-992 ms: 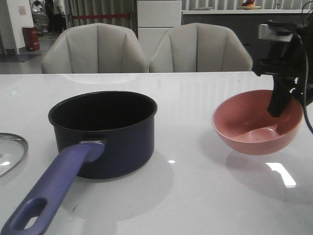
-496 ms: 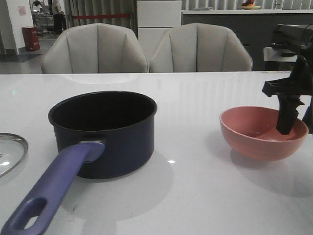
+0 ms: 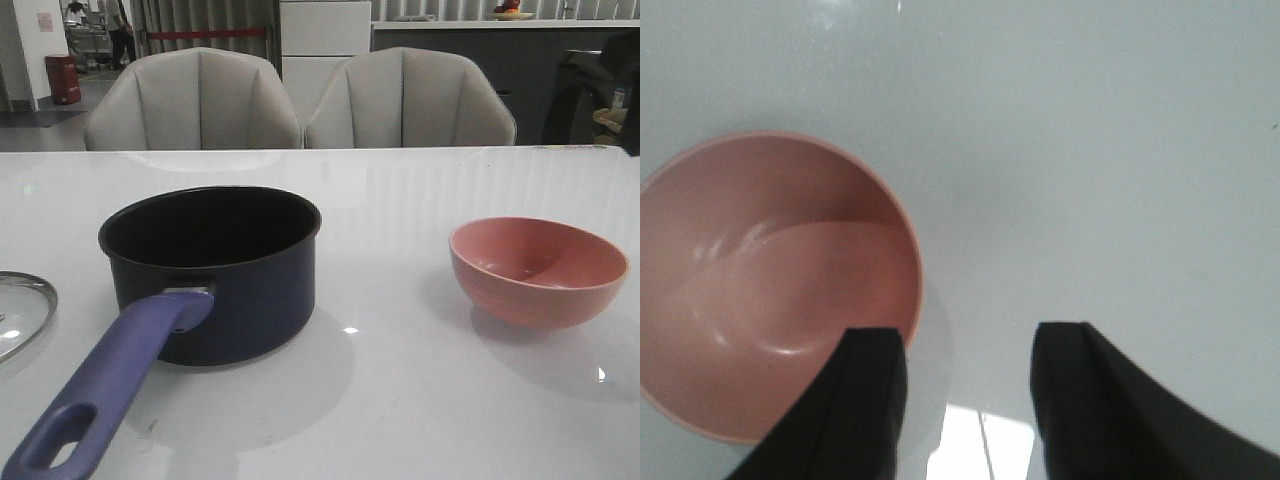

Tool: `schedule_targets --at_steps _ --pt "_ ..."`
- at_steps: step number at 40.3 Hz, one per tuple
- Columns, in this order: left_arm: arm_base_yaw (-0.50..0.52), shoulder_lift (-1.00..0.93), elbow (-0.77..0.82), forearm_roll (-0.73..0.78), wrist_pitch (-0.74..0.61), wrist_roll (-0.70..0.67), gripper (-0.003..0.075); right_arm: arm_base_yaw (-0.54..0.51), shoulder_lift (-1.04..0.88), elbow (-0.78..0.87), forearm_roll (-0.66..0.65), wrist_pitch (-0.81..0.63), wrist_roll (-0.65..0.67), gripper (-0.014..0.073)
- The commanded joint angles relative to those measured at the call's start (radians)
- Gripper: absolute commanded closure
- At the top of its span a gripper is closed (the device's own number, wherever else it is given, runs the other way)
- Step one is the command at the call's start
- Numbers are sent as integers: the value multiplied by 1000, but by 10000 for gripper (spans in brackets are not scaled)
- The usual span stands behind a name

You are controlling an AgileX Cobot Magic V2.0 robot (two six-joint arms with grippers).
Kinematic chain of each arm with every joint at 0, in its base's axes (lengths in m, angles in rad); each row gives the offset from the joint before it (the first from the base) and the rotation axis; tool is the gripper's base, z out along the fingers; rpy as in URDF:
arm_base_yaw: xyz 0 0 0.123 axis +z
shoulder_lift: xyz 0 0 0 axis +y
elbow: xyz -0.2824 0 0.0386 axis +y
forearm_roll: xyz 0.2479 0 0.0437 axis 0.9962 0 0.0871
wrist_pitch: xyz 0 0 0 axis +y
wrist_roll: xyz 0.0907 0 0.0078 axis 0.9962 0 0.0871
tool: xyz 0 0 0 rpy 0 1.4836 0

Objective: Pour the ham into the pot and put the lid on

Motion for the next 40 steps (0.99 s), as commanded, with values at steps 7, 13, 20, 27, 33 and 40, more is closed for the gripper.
schedule_targets --at_steps 7,13,20,27,33,40 --pt "-5 11 -27 -9 -77 0 92 65 -341 197 35 -282 -2 180" --pt "-5 11 -27 -9 -72 0 92 141 -497 328 35 -387 -2 180" --pt "-5 11 -27 -9 -70 0 92 184 -679 471 72 -518 1 180" --pt "-5 11 -27 -9 -70 0 92 206 -878 628 88 -633 1 180" --pt "-5 11 -27 -9 -70 0 92 224 -1052 781 93 -786 1 180" --pt "-5 11 -27 -9 -70 0 92 229 -1201 917 97 -837 1 180"
